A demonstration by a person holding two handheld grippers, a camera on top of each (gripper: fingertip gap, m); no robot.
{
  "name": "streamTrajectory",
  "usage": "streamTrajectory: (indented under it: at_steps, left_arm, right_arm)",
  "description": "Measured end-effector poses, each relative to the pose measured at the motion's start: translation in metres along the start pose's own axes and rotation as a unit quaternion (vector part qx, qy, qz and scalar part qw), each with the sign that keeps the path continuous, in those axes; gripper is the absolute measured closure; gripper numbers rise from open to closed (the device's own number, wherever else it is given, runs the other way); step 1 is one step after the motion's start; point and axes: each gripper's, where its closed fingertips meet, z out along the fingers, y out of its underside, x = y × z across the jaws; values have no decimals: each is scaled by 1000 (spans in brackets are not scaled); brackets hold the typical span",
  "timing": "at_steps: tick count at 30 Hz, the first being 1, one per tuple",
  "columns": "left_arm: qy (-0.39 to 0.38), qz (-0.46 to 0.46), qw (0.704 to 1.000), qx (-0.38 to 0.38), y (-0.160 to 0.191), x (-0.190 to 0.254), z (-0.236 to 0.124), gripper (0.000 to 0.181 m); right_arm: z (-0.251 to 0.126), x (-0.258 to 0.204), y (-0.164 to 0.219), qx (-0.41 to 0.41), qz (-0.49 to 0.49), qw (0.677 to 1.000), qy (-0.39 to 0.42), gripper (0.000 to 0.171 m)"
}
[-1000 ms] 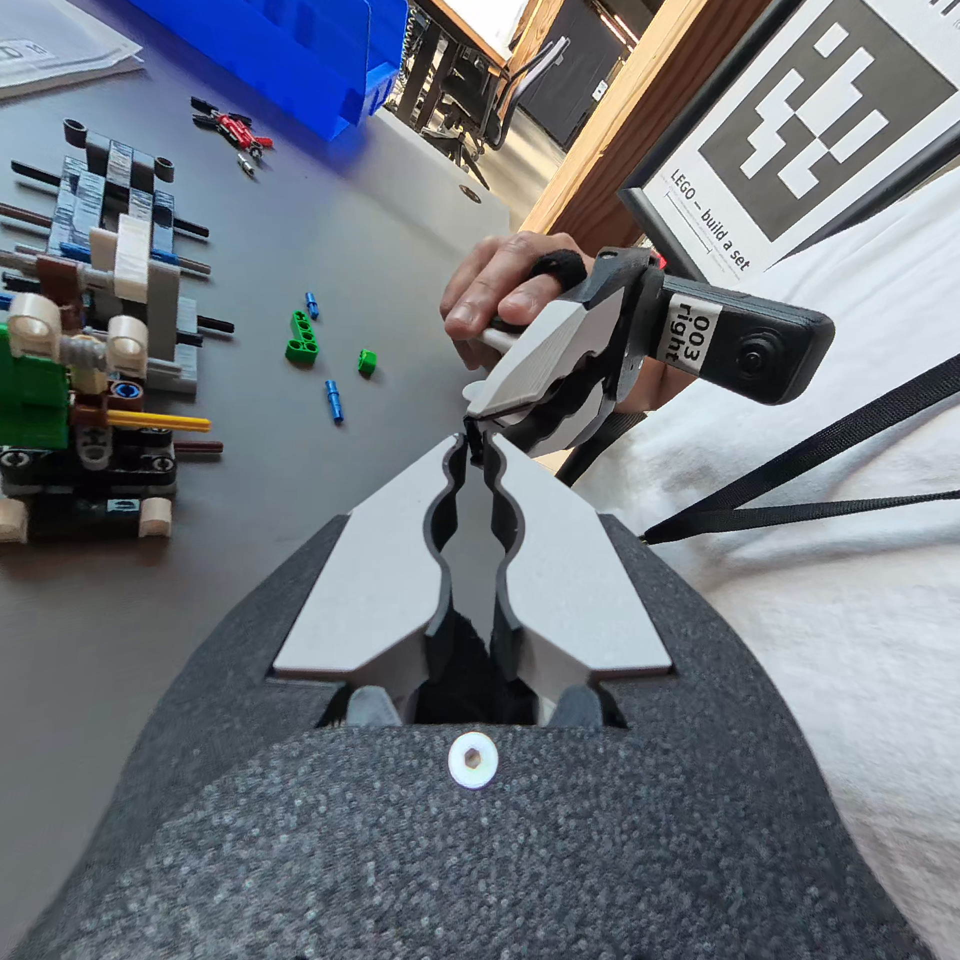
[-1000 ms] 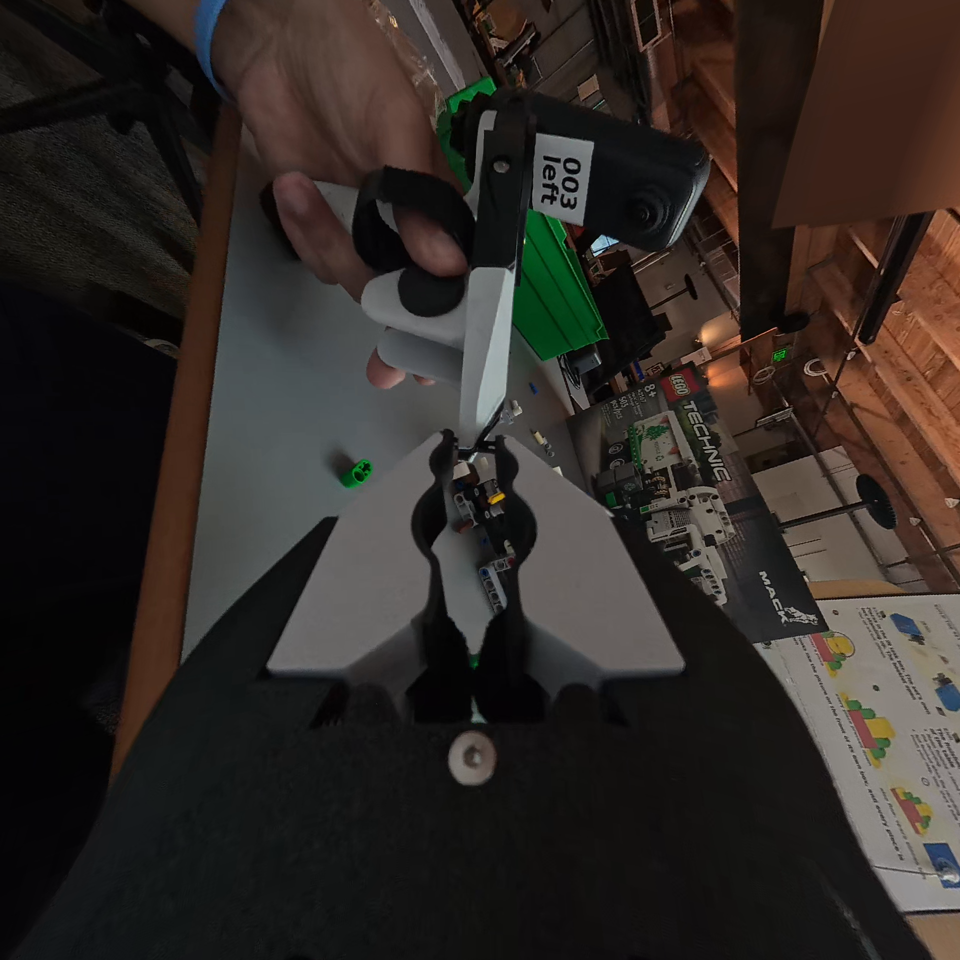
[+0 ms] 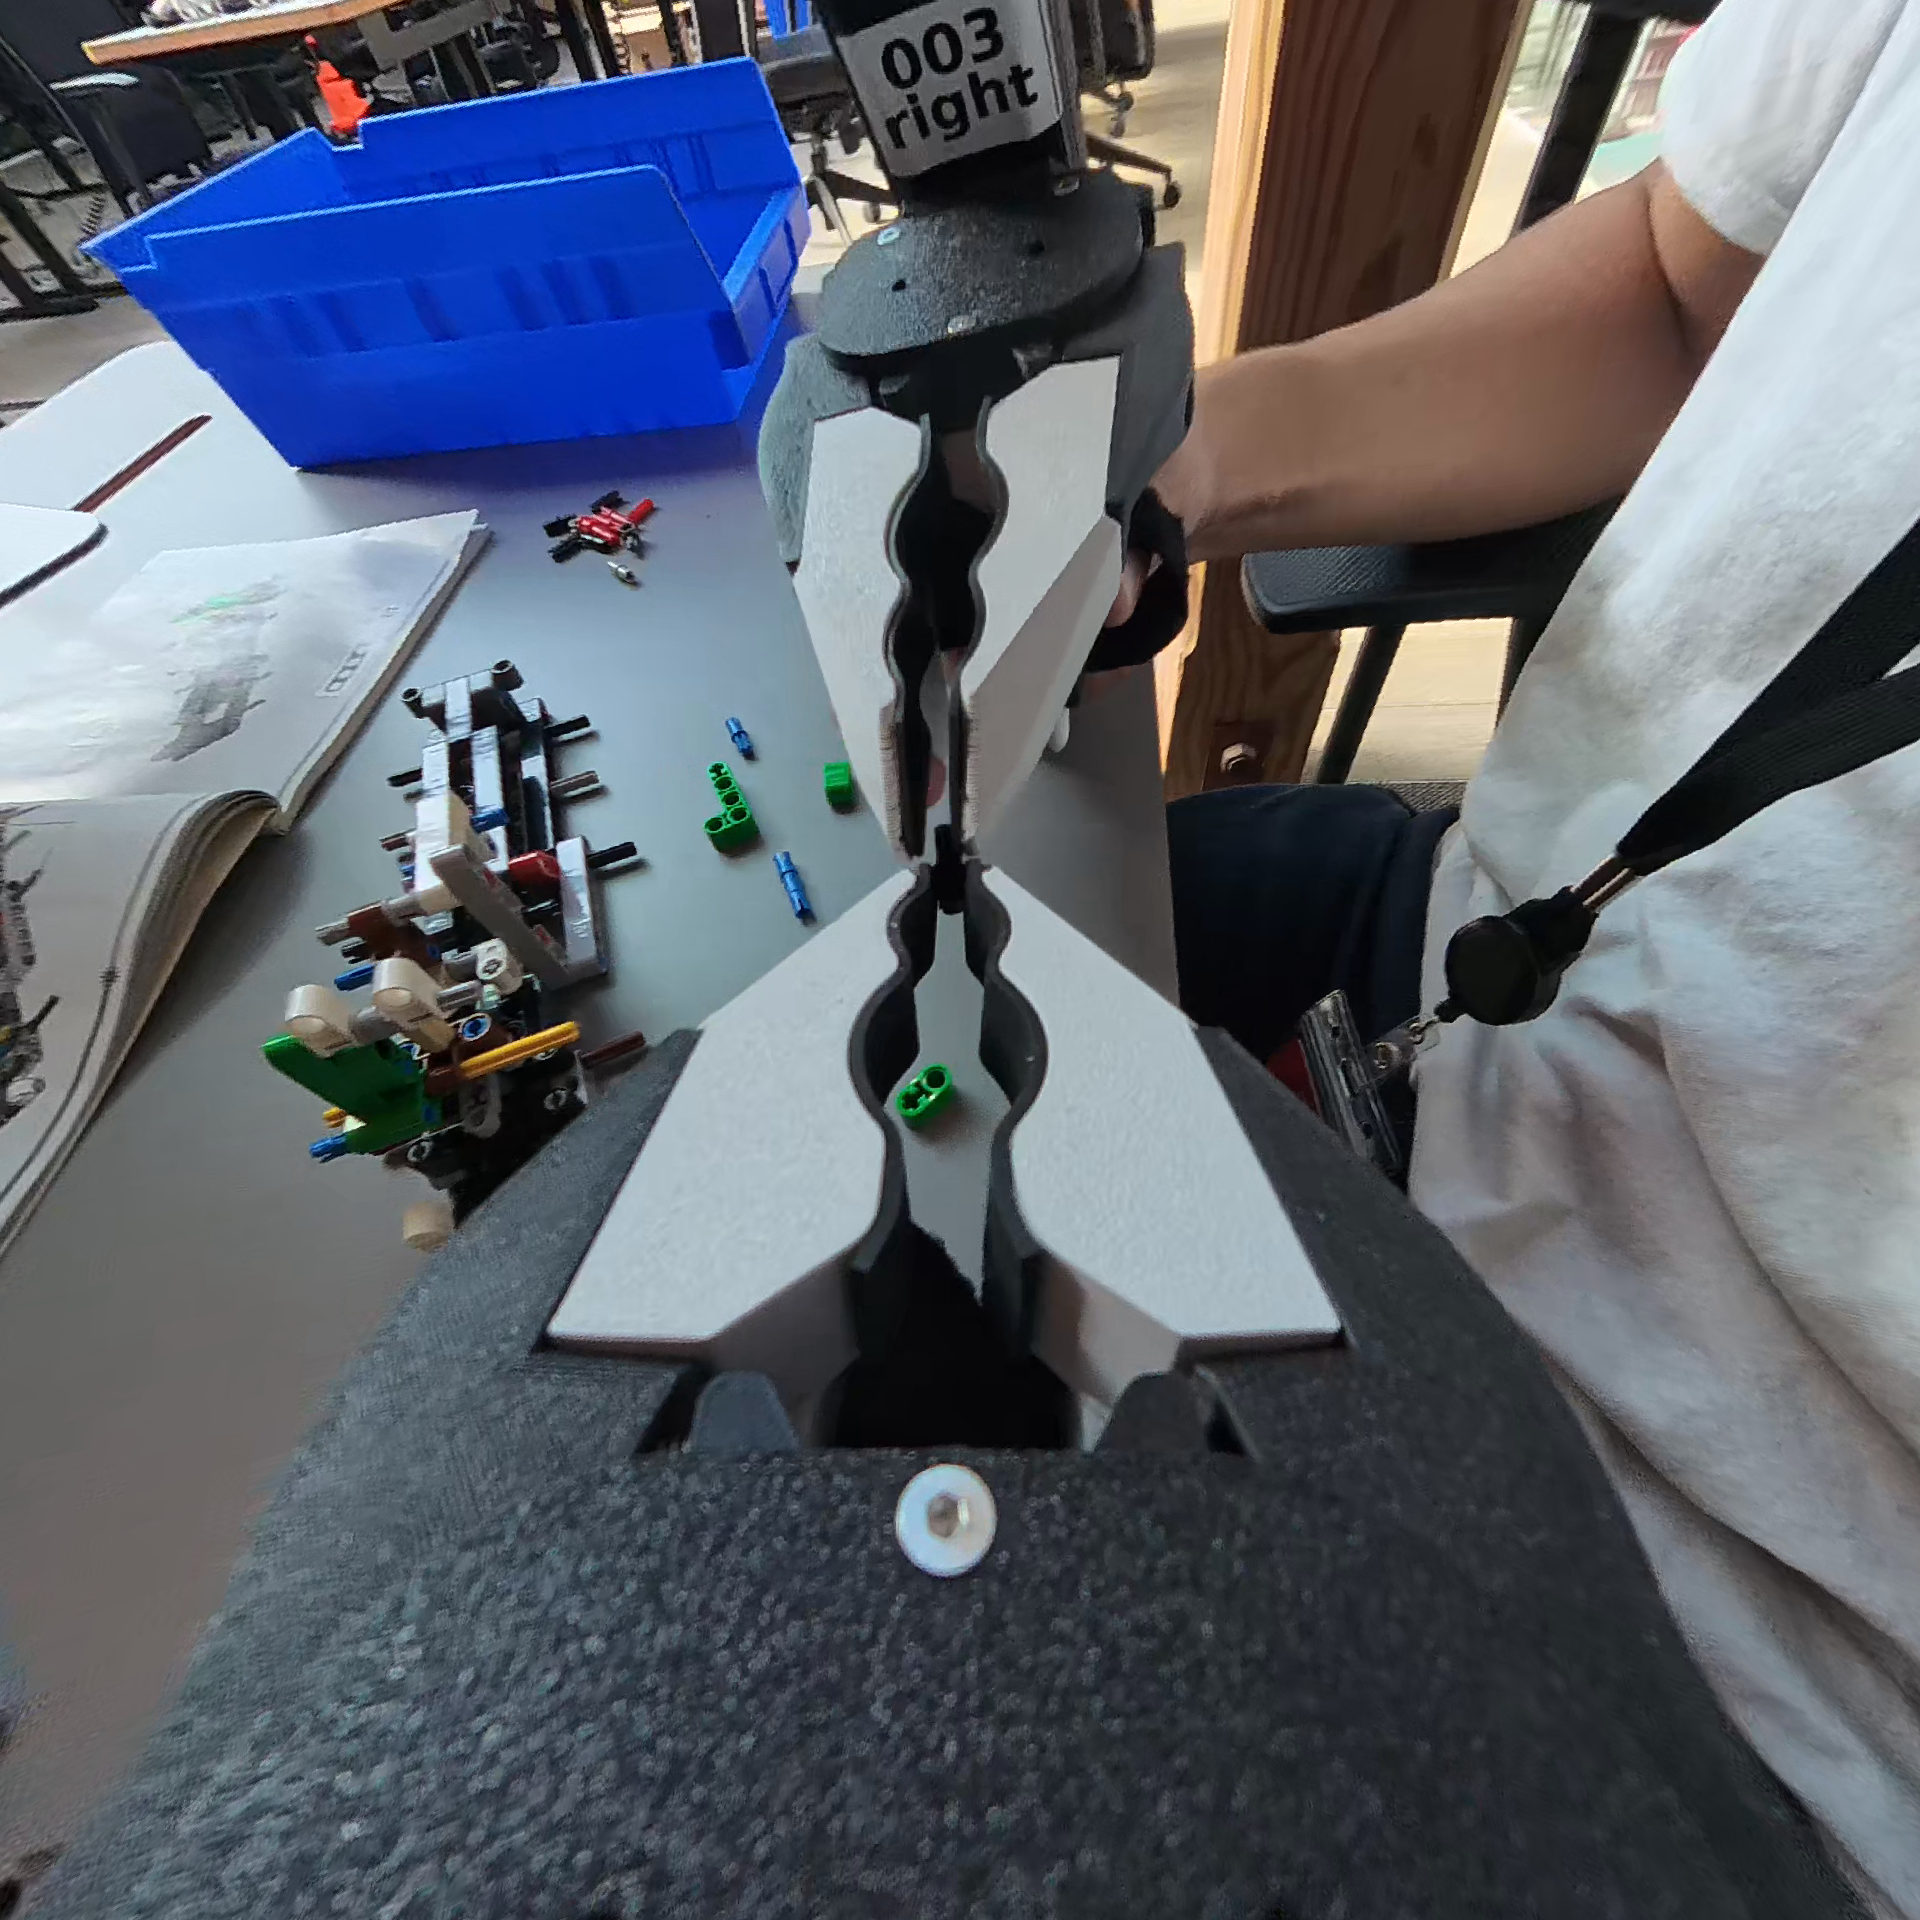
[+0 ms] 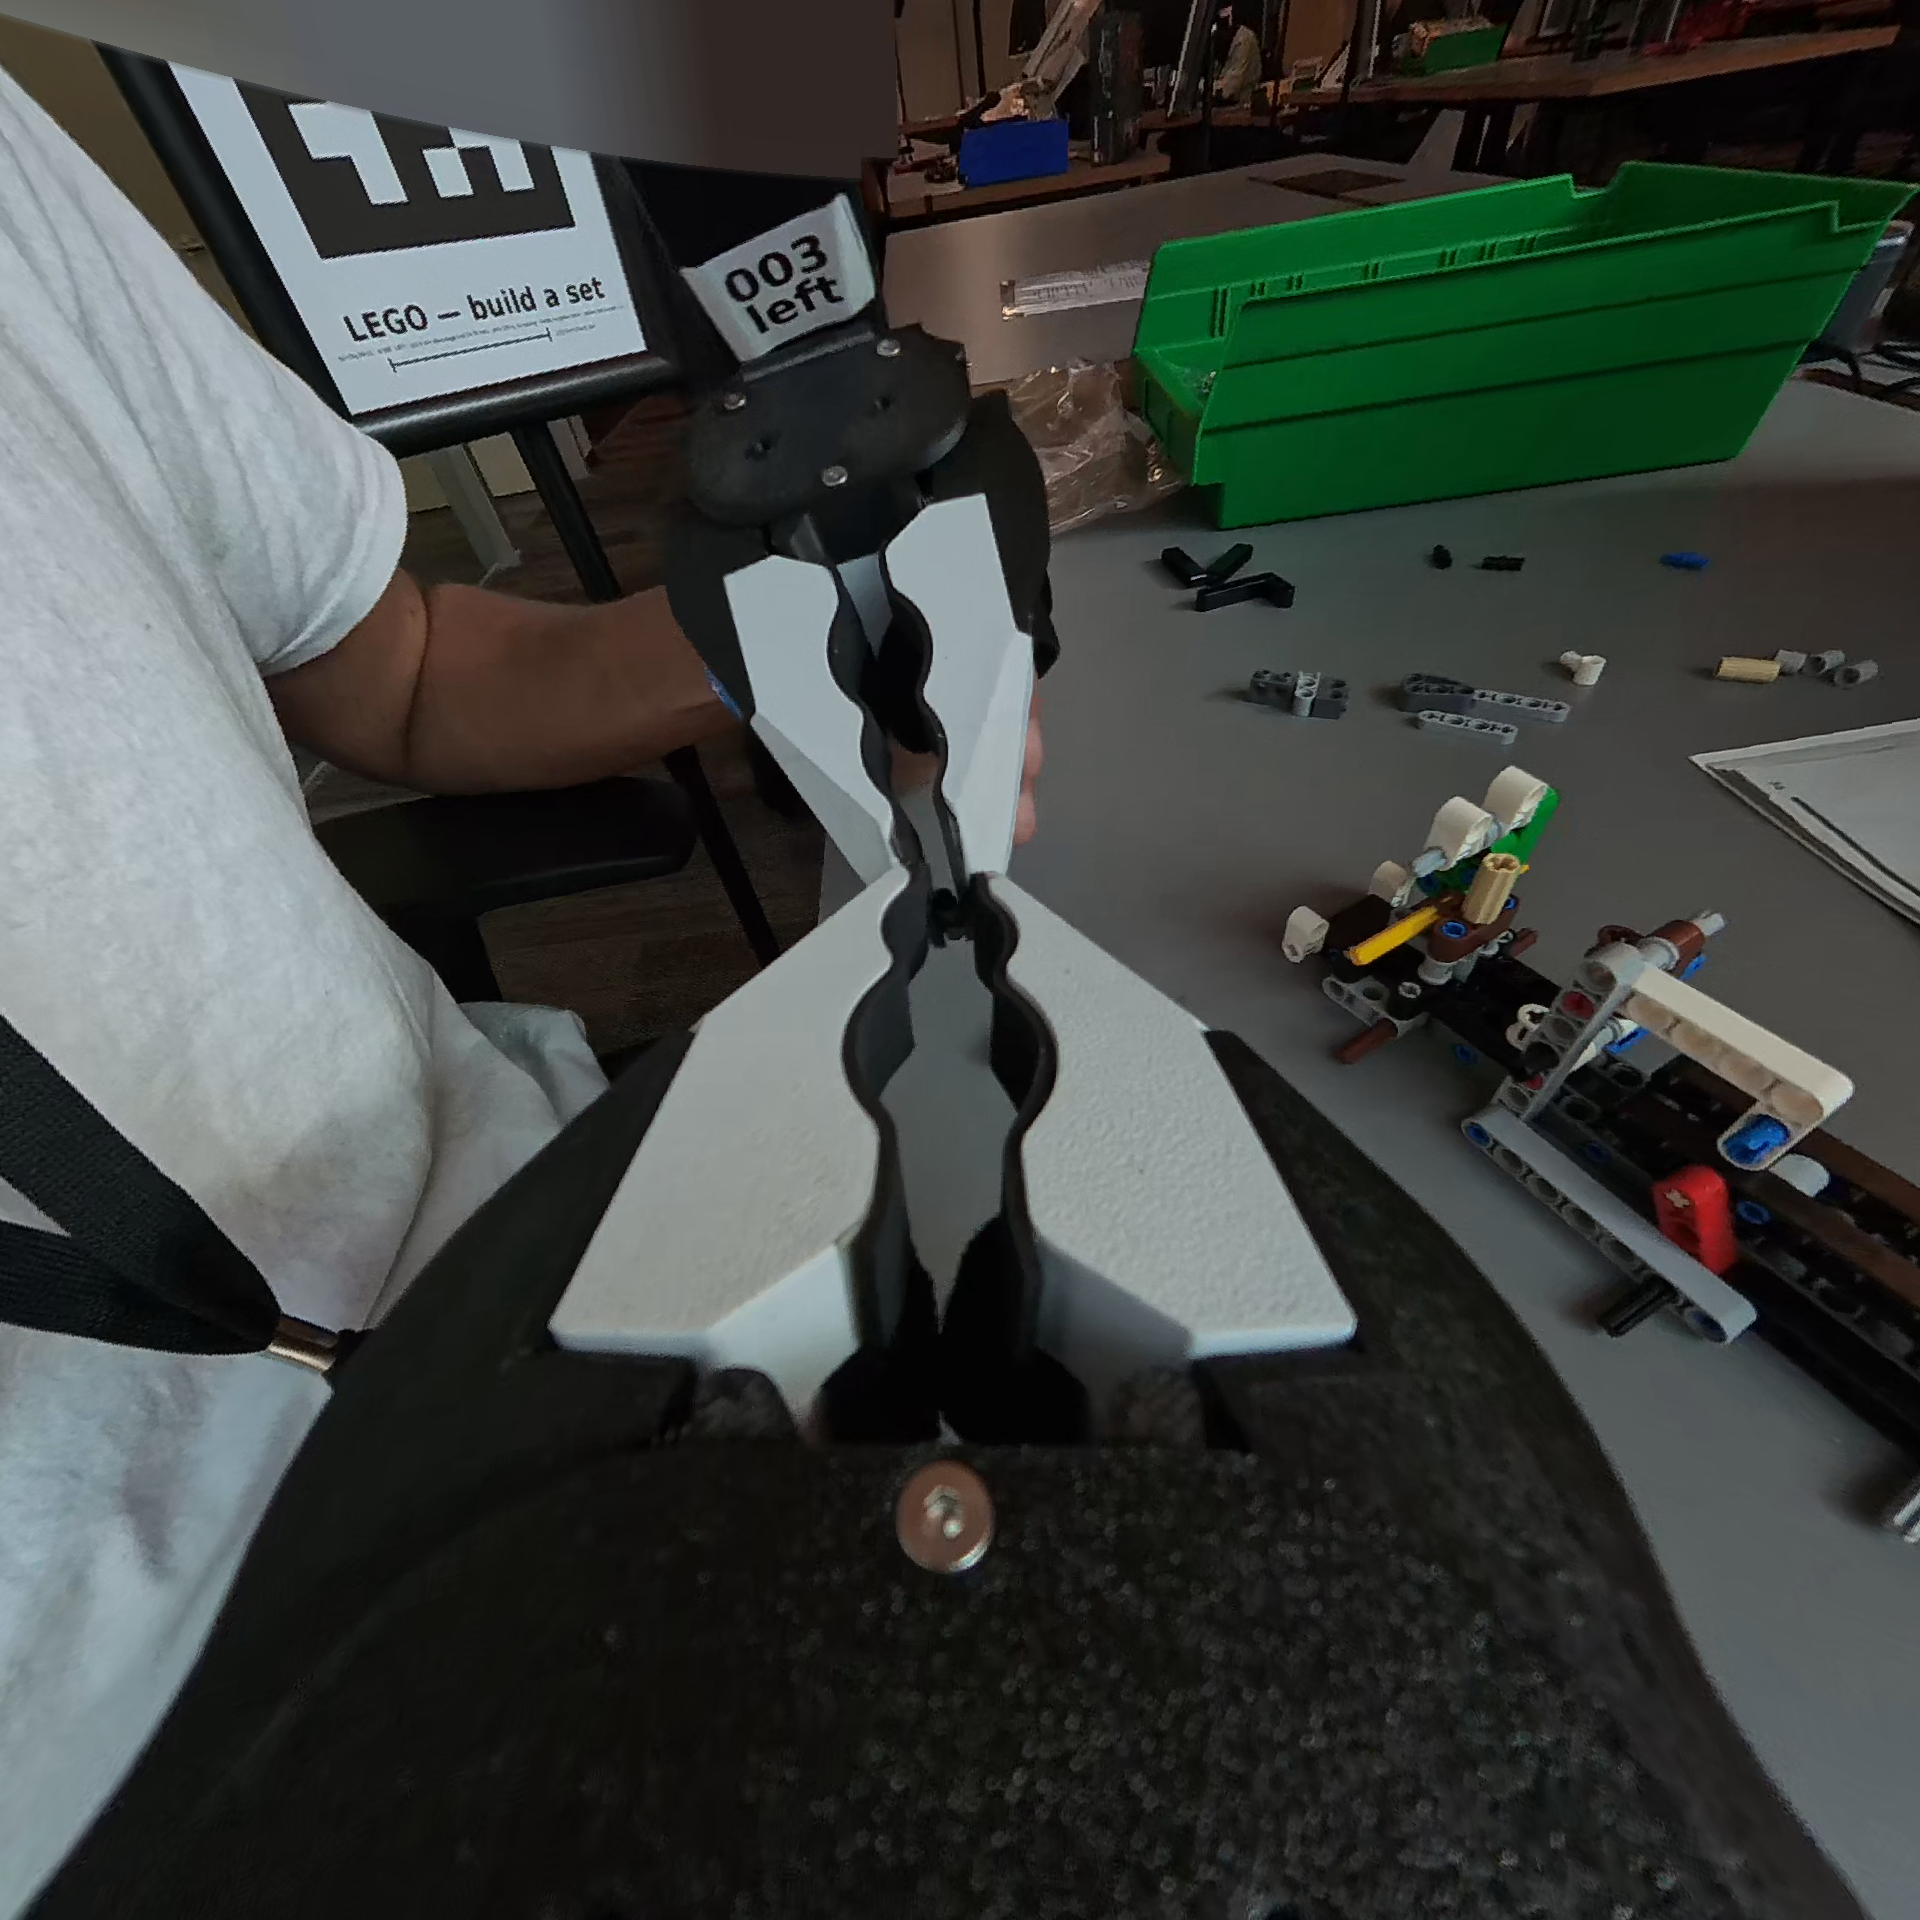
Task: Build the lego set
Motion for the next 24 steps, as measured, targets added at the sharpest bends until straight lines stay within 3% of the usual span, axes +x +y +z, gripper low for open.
streamTrajectory:
  at_steps: [16, 24]
  left_arm:
    - [70, -74, 994, 36, -9, 12, -2, 178]
    - [149, -139, 978, 45, -10, 23, -5, 178]
  right_arm:
    - [-5, -12, 0, 2, -61, 997, -36, 167]
    - [-4, -21, -1, 10, -112, 993, -44, 166]
